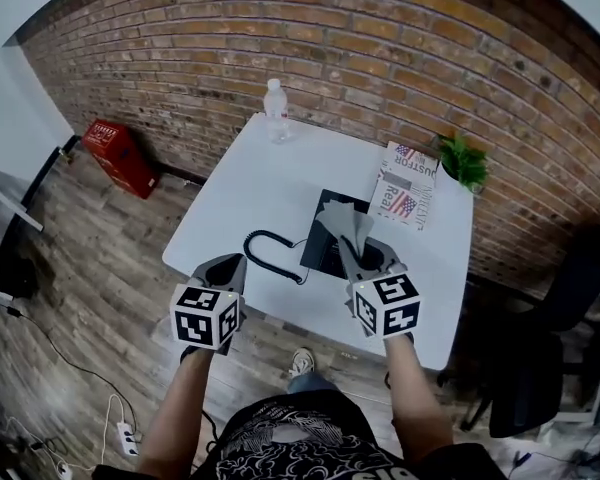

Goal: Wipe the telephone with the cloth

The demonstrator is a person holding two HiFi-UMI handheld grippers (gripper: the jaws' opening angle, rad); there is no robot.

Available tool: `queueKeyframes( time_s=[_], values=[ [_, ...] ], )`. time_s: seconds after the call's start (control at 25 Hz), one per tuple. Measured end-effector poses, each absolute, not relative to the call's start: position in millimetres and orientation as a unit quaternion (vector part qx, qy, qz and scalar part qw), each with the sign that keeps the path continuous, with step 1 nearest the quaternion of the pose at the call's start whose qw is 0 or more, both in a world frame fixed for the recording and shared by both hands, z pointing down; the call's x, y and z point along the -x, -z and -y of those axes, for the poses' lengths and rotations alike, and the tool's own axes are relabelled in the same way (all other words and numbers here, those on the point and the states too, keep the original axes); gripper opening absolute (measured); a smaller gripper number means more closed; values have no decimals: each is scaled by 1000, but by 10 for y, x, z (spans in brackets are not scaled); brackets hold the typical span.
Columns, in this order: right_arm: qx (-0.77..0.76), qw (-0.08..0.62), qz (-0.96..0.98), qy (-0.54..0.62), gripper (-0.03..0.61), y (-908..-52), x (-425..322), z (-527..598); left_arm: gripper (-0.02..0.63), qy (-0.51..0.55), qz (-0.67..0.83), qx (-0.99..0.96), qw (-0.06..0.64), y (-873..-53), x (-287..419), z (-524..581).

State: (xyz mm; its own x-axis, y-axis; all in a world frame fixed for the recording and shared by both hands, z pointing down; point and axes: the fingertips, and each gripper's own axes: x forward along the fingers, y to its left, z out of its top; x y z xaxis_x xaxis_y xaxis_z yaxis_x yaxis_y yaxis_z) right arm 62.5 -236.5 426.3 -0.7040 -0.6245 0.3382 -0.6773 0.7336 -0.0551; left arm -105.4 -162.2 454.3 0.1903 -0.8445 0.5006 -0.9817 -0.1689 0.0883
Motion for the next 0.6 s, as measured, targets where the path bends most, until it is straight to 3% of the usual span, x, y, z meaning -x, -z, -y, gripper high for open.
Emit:
queueKeyframes(
  time_s=[0.6],
  values=[
    [-415, 175, 891, -52, 12, -4515, -500, 3417, 6, -174, 587, -760, 216, -4678, 1065, 2255]
  ],
)
